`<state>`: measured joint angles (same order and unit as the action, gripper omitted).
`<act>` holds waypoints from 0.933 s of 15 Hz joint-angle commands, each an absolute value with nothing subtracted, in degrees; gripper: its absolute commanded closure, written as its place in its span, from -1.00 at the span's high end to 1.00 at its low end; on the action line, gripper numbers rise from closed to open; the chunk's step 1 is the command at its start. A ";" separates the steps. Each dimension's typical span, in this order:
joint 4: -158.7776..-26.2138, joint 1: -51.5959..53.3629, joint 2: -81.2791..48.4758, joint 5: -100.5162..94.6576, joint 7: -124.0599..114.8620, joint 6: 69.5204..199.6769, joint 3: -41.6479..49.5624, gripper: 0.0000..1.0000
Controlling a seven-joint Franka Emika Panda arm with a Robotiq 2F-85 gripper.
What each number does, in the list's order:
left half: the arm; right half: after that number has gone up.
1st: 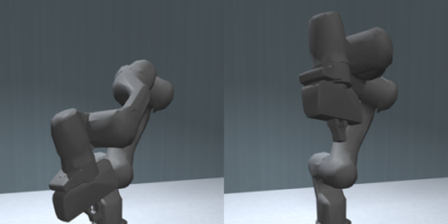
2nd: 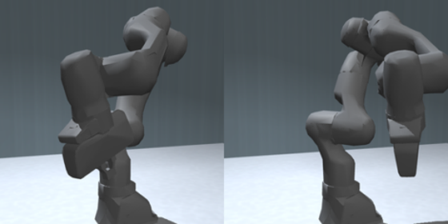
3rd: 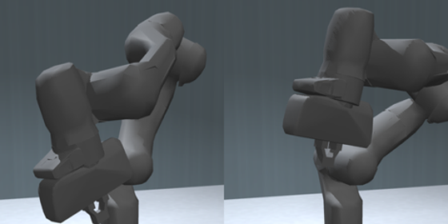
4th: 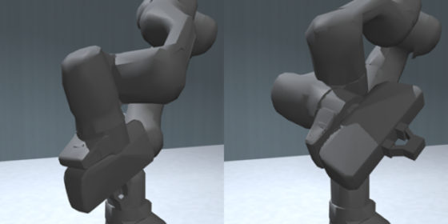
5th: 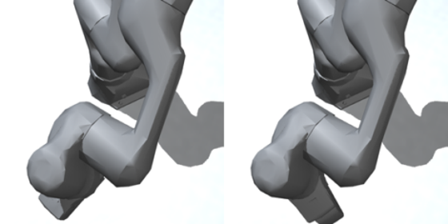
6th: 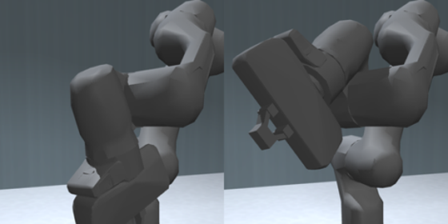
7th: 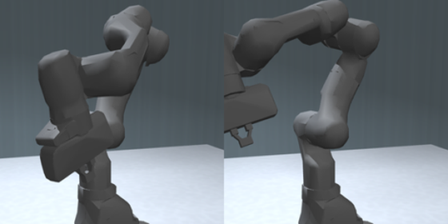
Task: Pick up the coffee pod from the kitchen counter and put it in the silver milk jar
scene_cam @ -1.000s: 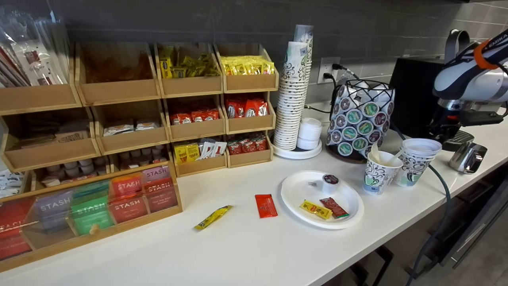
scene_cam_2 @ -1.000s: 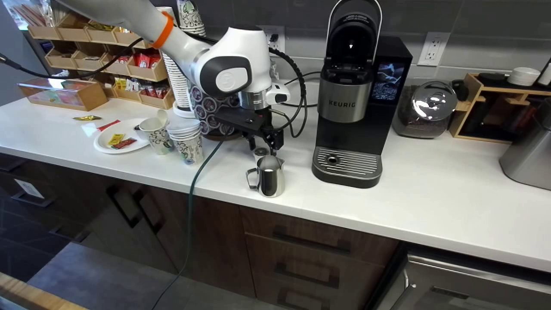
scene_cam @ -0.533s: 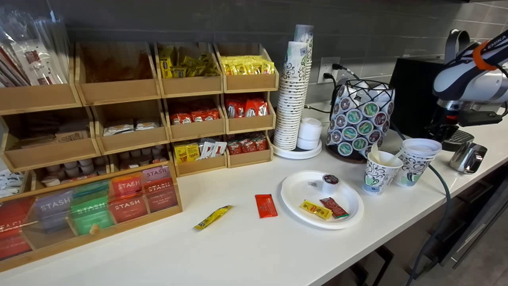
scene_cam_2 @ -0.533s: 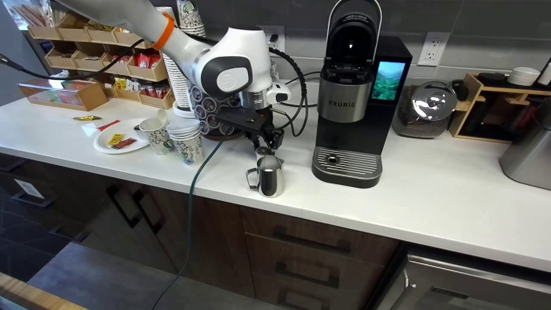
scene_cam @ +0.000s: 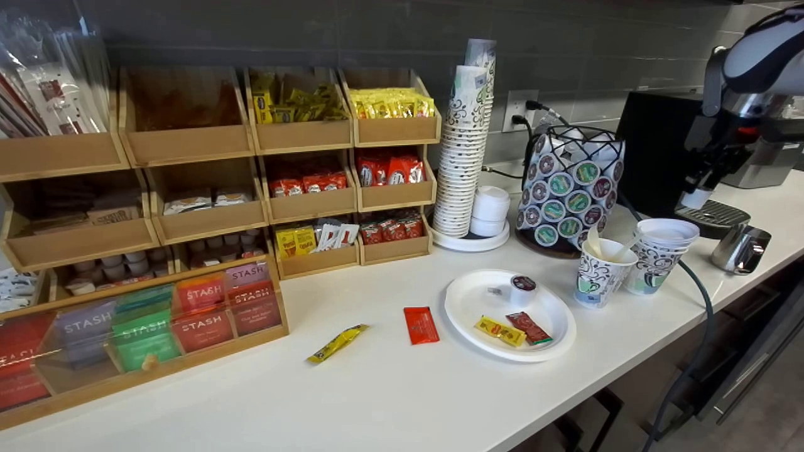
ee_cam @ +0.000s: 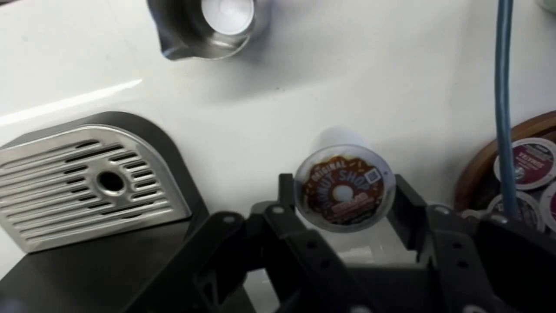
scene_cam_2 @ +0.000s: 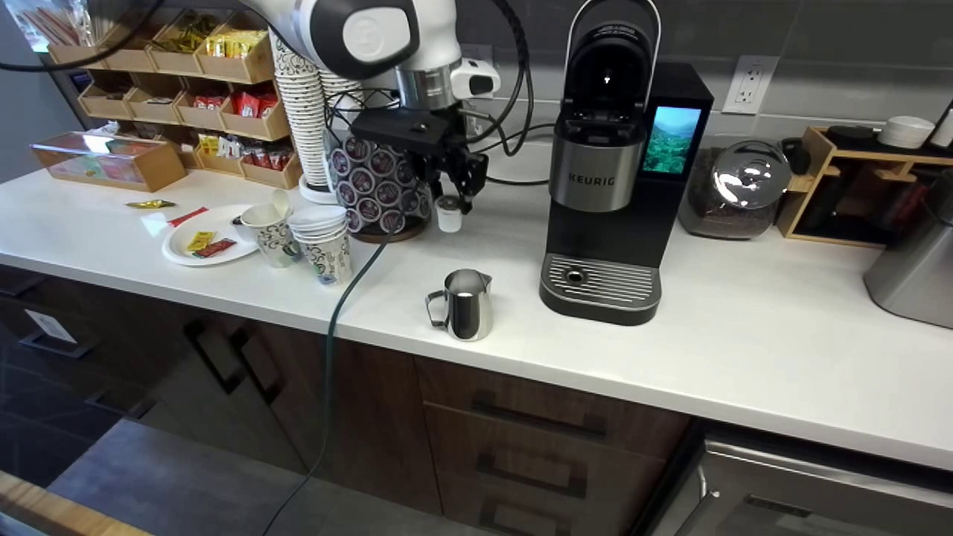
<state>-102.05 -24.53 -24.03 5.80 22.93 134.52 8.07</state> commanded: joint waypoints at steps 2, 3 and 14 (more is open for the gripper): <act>-108.92 -22.24 -15.01 -1.11 15.70 131.88 13.75 -0.42; -109.33 -22.00 -14.62 -2.48 13.24 131.33 14.85 -0.42; -111.32 -21.20 -19.62 -3.59 -2.25 137.40 17.82 -0.42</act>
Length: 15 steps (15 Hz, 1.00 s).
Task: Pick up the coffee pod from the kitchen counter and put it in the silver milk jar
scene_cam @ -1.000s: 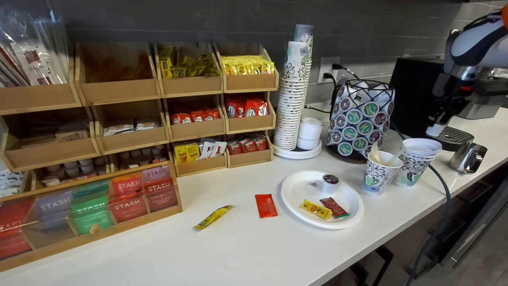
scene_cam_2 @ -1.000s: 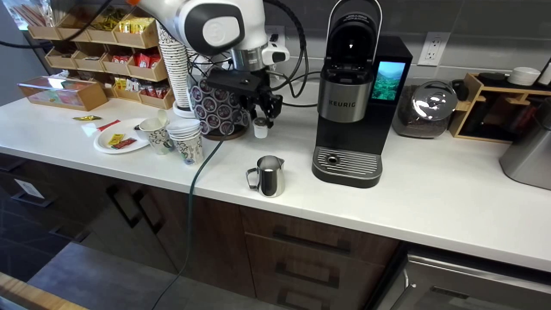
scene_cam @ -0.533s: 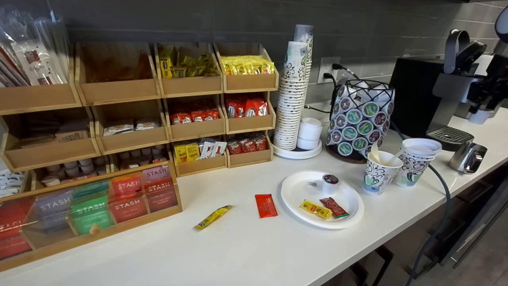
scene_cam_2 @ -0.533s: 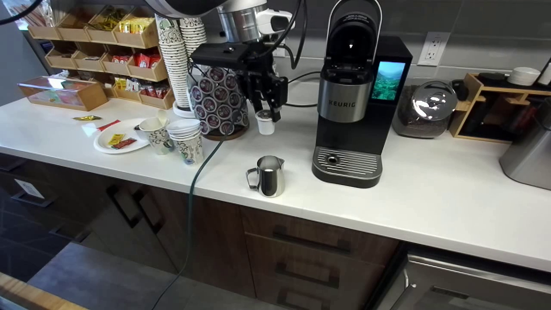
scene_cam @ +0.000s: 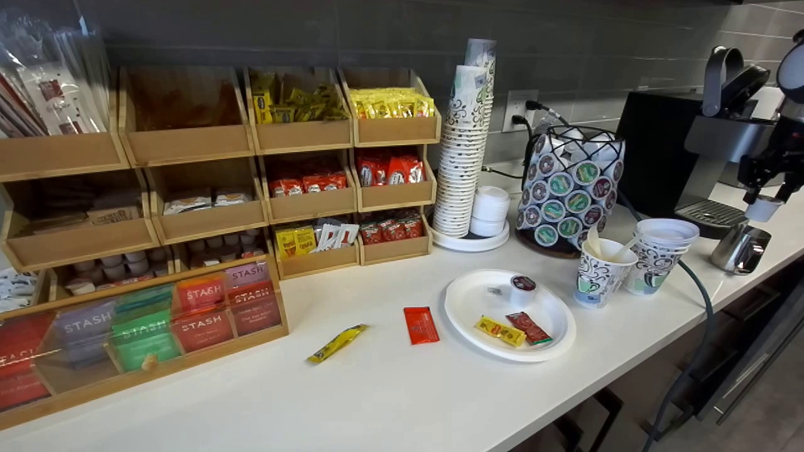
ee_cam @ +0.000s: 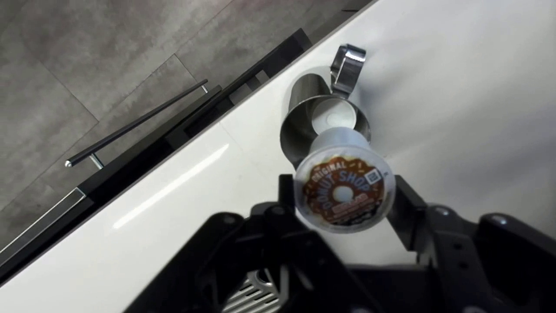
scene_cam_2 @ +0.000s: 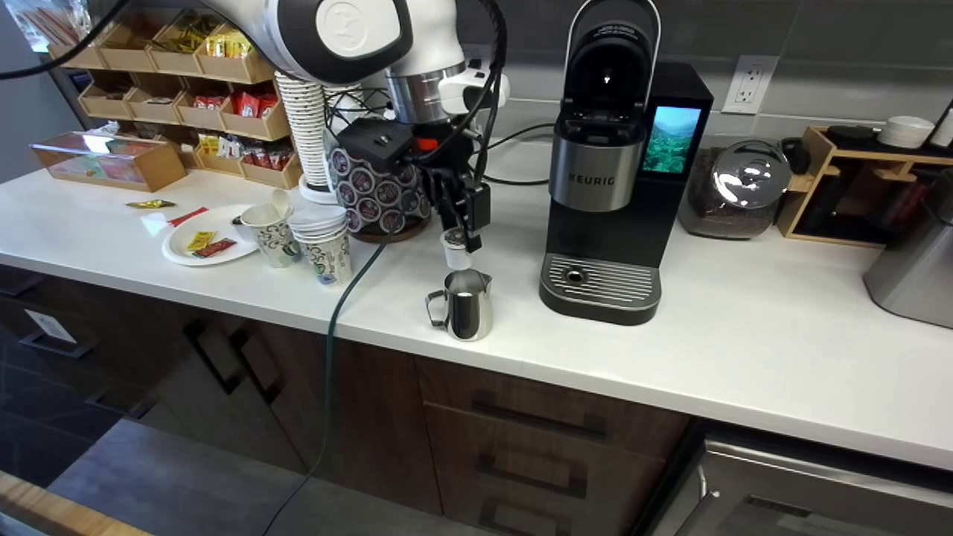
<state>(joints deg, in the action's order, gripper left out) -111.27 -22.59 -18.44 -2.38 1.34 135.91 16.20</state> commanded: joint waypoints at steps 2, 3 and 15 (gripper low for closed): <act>-111.05 -20.82 -20.62 -4.01 -4.00 137.90 18.40 -0.42; -110.88 -20.70 -21.03 -4.01 -4.57 137.74 18.57 -0.42; -110.72 -20.61 -21.43 -2.34 -7.21 137.12 18.79 1.00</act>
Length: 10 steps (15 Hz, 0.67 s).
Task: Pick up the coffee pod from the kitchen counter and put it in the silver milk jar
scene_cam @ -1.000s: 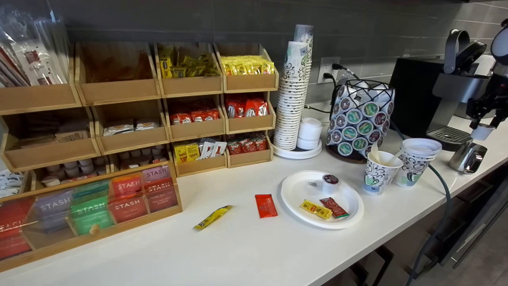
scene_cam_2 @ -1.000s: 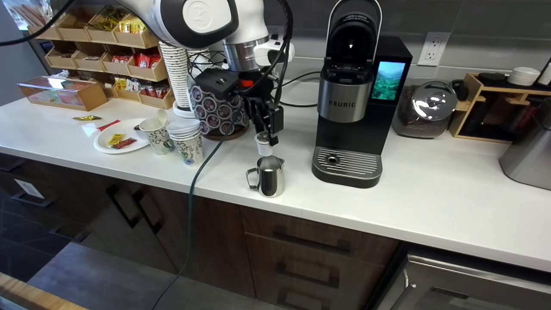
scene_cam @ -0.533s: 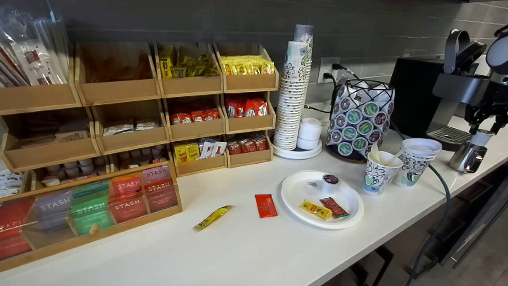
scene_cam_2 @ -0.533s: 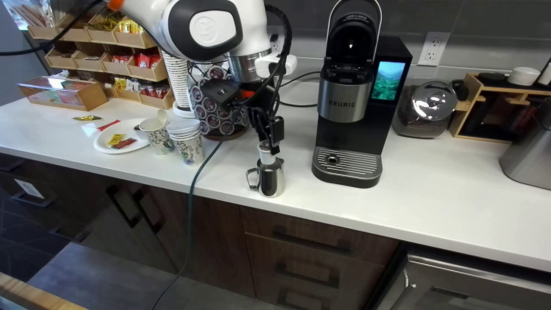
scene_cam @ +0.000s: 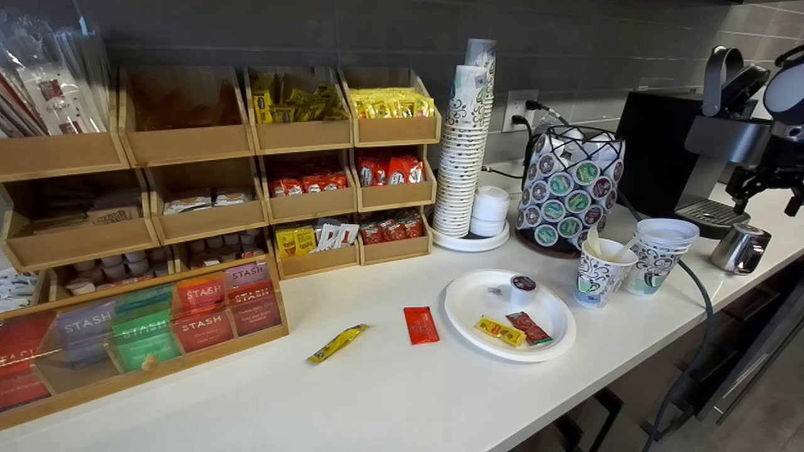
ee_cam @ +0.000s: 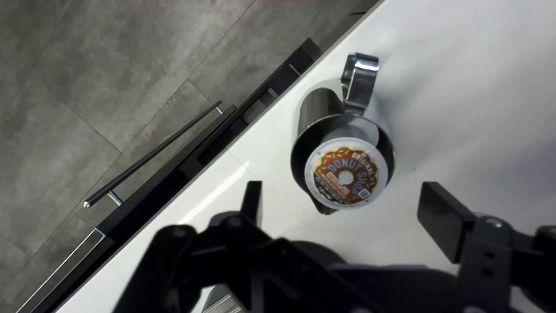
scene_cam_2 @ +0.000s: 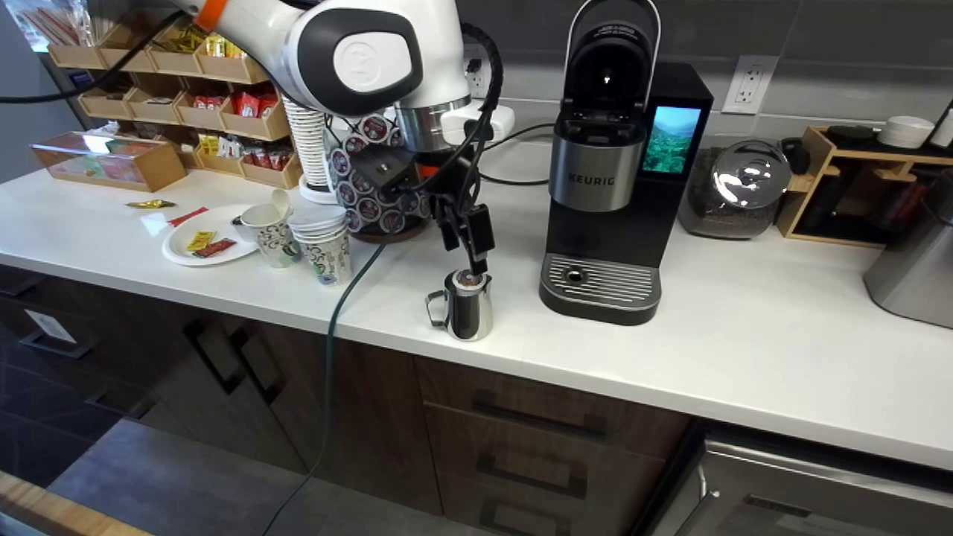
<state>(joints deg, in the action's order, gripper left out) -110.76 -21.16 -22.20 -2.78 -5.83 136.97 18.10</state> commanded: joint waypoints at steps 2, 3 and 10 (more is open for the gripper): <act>-111.20 -20.50 -19.28 -2.75 -8.08 134.30 19.47 1.00; -112.26 -21.18 -17.18 -2.09 -6.07 132.02 19.27 1.00; -117.30 -23.45 -7.86 3.84 10.00 129.56 19.26 1.00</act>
